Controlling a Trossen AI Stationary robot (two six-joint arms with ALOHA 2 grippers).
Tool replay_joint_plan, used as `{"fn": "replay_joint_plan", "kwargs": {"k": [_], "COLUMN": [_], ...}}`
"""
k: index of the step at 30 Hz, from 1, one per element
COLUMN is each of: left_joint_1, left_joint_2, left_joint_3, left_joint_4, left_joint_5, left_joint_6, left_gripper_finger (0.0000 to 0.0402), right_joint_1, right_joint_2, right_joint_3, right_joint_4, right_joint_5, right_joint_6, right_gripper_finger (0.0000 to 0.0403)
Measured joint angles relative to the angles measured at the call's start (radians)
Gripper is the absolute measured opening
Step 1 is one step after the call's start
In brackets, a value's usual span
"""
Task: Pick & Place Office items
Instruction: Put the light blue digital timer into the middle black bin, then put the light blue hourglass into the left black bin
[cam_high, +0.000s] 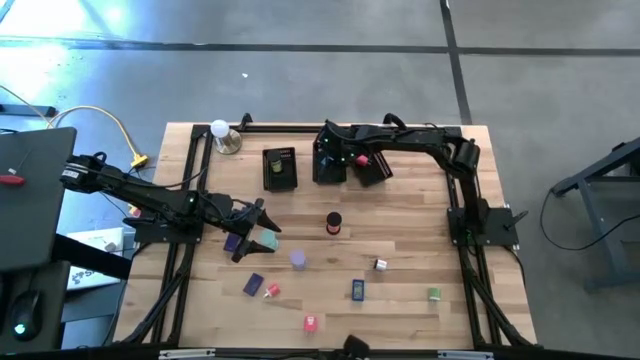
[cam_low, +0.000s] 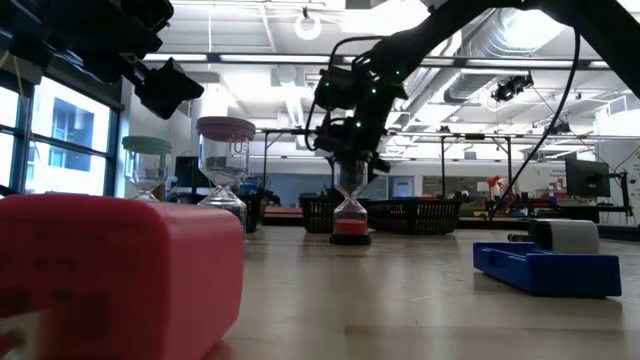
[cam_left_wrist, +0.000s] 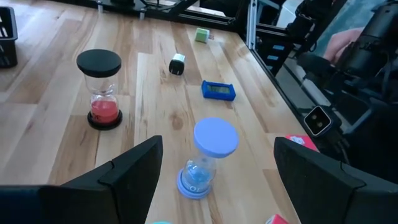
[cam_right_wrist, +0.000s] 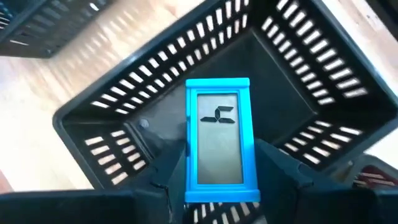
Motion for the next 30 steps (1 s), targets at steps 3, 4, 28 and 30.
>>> {"fn": "replay_joint_plan", "kwargs": {"k": [3,4,28,30], "left_joint_1": [0.0,0.0,-0.012,-0.012], "left_joint_2": [0.0,0.0,0.0,0.0], "left_joint_3": [0.0,0.0,0.0,0.0], "left_joint_4": [0.0,0.0,0.021,0.039], "left_joint_5": [0.0,0.0,-0.017,-0.047], "left_joint_6": [0.004,0.004,-0.056,-0.056], "left_gripper_finger": [0.0301,0.0301,0.0301,0.0301], "right_joint_1": [0.0,0.0,0.049,0.076], "right_joint_2": [0.0,0.0,-0.079,-0.123], "right_joint_3": [0.0,0.0,0.0,0.0], "right_joint_4": [0.017,0.025,0.086,0.085], "right_joint_5": [-0.023,-0.031,0.067,0.089], "right_joint_6": [-0.006,-0.011,-0.078,-0.081], "right_gripper_finger": [0.0138,0.0138,0.0269,0.0269]}}
